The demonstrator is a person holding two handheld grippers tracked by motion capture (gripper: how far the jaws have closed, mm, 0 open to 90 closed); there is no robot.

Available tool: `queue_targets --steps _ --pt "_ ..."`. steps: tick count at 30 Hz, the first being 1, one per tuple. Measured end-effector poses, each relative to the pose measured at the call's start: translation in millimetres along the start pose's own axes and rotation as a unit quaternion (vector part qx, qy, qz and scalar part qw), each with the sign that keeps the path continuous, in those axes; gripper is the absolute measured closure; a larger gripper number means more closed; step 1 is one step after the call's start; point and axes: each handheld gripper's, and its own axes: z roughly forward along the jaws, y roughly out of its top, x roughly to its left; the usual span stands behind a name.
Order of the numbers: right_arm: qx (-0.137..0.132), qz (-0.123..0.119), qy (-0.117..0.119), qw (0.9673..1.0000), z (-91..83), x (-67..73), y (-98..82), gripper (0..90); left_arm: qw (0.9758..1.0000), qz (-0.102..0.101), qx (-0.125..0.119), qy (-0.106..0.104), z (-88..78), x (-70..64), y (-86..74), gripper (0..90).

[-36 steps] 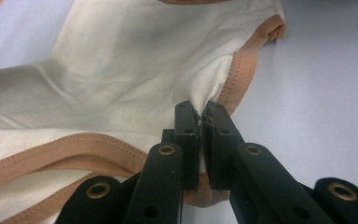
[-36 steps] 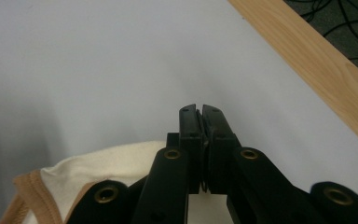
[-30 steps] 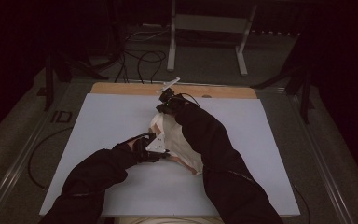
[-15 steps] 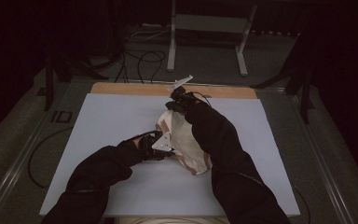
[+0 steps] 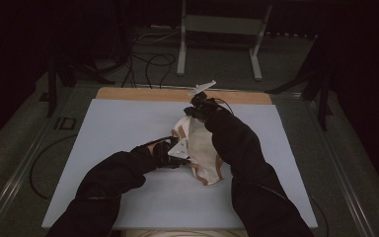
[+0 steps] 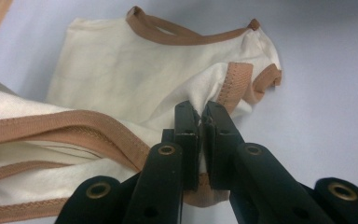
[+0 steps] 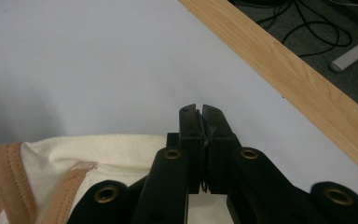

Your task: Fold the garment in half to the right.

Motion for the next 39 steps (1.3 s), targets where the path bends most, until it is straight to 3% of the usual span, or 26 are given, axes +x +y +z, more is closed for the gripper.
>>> queue_targets --steps 13,39 --pt "-0.001 0.011 -0.001 0.9999 -7.1 -5.2 -17.4 88.1 0.9996 0.006 0.02 -0.017 11.4 -2.2 10.3 85.7" --pt "-0.017 0.033 -0.015 0.9992 -31.4 -27.3 -49.2 88.1 0.9983 0.015 0.031 -0.047 34.1 0.9 34.6 85.6"
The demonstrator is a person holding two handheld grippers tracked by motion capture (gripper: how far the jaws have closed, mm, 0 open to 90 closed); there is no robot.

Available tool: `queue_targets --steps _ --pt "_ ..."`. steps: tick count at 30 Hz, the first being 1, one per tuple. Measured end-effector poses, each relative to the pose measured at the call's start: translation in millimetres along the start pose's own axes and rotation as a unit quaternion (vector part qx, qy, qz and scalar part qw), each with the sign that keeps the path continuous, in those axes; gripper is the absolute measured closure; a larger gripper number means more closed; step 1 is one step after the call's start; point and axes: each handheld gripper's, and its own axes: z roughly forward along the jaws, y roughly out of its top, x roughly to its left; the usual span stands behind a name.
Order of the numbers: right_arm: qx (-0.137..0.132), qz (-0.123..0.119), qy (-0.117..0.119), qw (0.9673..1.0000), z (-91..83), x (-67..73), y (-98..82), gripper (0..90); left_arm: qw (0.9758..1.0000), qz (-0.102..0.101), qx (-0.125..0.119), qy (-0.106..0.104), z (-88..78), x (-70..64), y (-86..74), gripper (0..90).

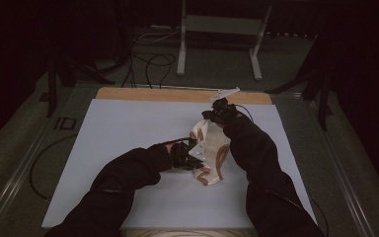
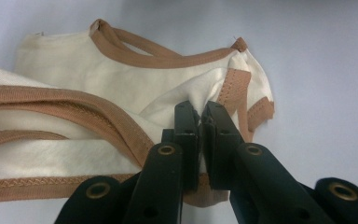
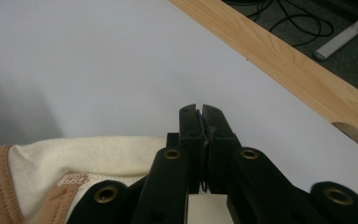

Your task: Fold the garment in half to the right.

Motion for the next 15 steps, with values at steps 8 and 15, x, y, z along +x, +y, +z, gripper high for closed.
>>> queue_targets --steps 8,15 --pt "-0.002 0.006 -0.007 1.0 -4.1 -7.5 -11.3 88.0 1.0 -0.002 0.003 -0.007 8.1 1.7 6.6 85.5" --pt "-0.006 0.011 -0.013 0.9998 -4.3 -12.7 -23.5 88.0 0.9999 -0.002 0.011 -0.01 14.9 1.9 12.1 85.5"
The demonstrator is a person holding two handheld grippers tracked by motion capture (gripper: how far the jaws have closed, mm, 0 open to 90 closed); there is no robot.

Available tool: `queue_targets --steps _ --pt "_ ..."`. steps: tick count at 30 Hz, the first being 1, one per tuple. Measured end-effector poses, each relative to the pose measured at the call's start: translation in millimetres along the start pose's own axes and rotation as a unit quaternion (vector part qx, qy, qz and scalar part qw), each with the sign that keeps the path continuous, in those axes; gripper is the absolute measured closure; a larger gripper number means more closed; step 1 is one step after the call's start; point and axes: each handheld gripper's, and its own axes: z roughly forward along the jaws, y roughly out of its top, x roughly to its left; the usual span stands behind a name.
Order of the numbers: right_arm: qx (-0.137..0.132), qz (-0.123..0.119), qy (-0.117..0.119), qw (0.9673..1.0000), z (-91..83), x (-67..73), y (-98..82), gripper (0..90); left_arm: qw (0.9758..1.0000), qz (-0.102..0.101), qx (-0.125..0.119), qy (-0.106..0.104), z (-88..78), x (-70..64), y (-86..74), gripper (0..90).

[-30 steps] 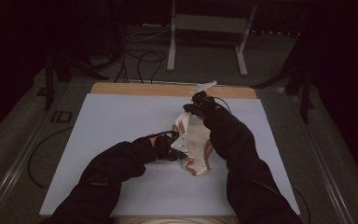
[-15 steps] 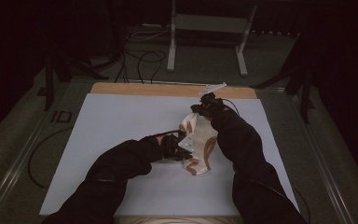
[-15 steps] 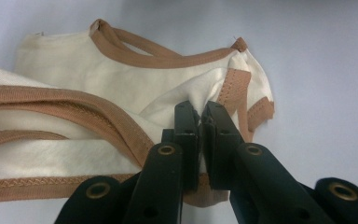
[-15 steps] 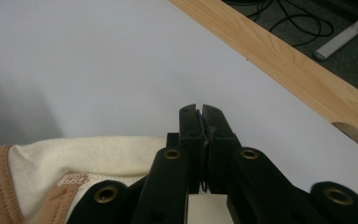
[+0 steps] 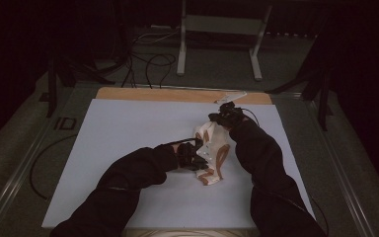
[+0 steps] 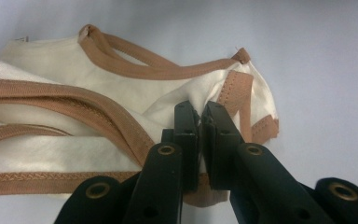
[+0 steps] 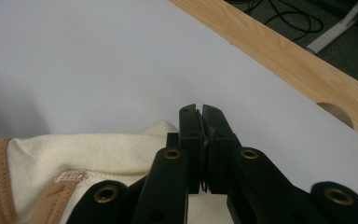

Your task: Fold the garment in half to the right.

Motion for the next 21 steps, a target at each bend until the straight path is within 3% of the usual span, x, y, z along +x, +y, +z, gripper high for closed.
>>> queue_targets --steps 7,14,21 --pt "0.003 0.011 -0.01 0.9999 -0.1 -10.1 -8.6 88.0 1.0 -0.005 -0.004 -0.005 3.6 1.9 8.6 85.6" --pt "0.003 0.015 -0.015 0.9998 3.9 -15.6 -16.8 88.0 0.9999 -0.002 0.008 -0.013 13.9 3.3 16.9 85.5" --pt "0.005 0.025 -0.019 0.9995 5.0 -21.9 -25.3 87.9 0.9997 -0.018 0.008 -0.014 23.3 5.5 22.4 85.4"
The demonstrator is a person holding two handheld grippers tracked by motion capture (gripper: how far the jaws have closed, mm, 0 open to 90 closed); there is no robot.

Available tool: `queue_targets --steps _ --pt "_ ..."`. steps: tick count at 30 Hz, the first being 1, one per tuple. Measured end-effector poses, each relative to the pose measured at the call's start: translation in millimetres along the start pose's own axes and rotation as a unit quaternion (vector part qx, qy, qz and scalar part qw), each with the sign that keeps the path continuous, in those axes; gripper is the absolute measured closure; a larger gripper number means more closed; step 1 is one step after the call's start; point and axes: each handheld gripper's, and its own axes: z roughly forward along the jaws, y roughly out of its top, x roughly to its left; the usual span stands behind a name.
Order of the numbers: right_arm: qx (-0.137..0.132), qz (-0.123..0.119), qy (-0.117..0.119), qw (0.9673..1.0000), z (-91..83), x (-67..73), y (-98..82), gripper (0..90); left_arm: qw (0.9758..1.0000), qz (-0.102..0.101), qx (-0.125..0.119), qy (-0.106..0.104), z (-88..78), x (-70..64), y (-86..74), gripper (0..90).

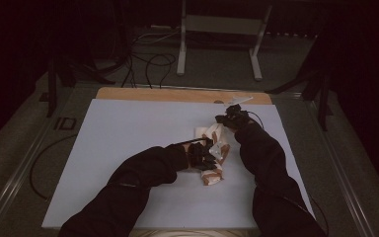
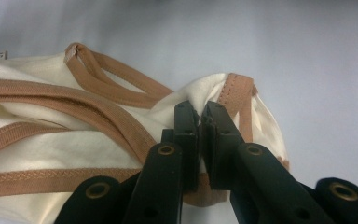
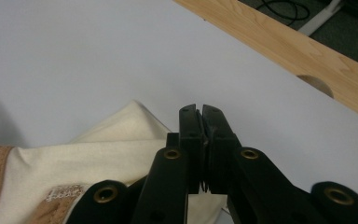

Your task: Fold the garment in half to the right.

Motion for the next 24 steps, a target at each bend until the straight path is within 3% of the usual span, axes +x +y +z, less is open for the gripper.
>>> queue_targets --steps 15,24 --pt "0.005 0.02 -0.006 0.9998 7.5 -12.1 -19.5 87.7 0.9998 -0.018 0.003 -0.003 15.5 0.4 4.3 84.0" --pt "0.008 0.035 -0.008 0.9993 10.3 -16.4 -28.1 87.1 0.9994 -0.028 -0.006 -0.017 19.3 0.6 7.5 79.1"
